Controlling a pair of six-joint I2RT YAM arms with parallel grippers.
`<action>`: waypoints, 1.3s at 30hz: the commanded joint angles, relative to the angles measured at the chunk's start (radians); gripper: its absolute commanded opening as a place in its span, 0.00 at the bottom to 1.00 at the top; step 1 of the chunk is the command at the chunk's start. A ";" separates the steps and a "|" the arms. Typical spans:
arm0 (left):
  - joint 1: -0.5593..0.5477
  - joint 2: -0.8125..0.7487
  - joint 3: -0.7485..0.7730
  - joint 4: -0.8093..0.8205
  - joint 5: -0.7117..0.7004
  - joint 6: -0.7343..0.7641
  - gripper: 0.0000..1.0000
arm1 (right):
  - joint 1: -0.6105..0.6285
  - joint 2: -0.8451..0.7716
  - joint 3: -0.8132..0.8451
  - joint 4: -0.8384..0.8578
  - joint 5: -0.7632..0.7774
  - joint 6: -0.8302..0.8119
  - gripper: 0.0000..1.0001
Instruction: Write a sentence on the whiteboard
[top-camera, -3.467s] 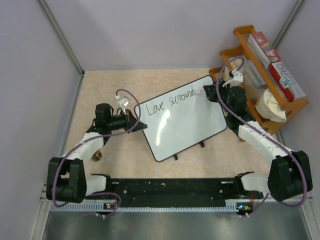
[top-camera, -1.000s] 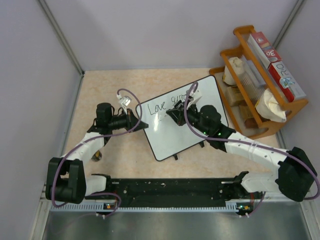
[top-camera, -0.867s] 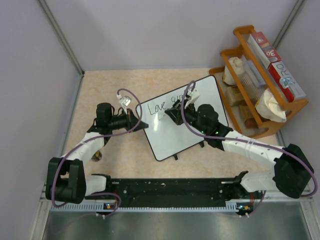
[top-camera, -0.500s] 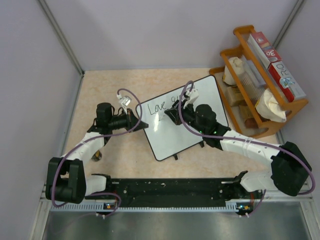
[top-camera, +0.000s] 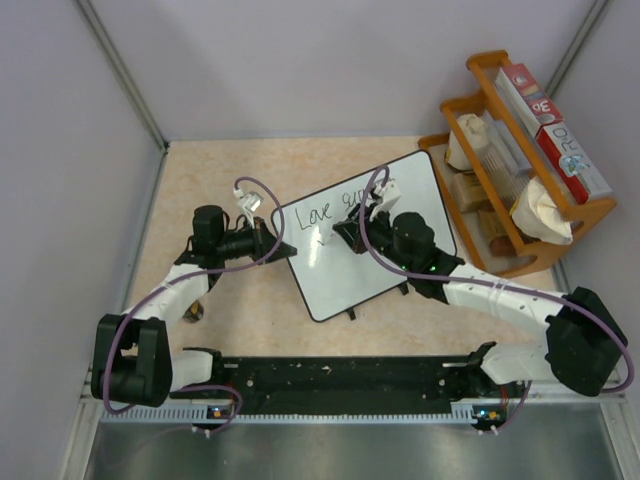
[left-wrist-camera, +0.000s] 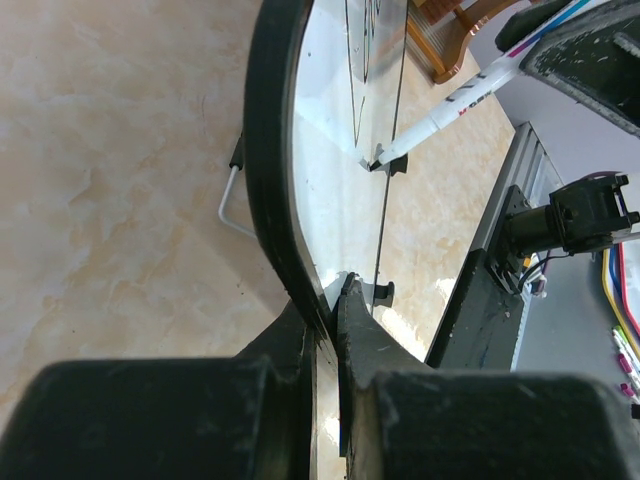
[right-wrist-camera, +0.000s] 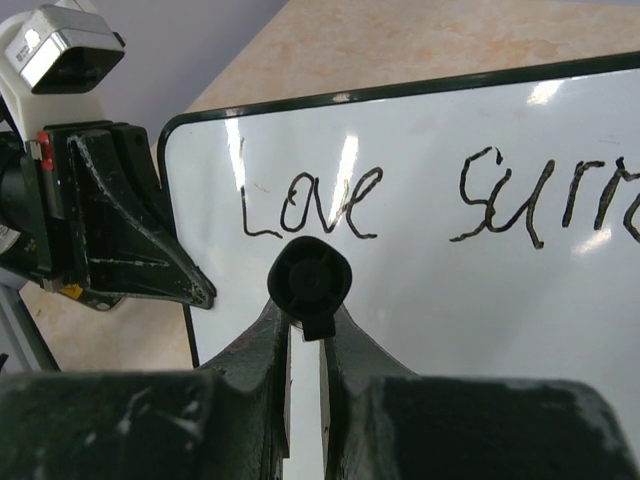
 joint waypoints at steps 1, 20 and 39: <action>-0.024 0.024 -0.018 -0.048 -0.140 0.267 0.00 | 0.011 -0.045 -0.025 -0.026 0.032 -0.013 0.00; -0.024 0.027 -0.021 -0.045 -0.137 0.267 0.00 | 0.013 -0.114 0.041 -0.029 0.059 -0.011 0.00; -0.024 0.021 -0.019 -0.045 -0.135 0.267 0.00 | 0.011 0.000 0.052 -0.023 0.063 -0.016 0.00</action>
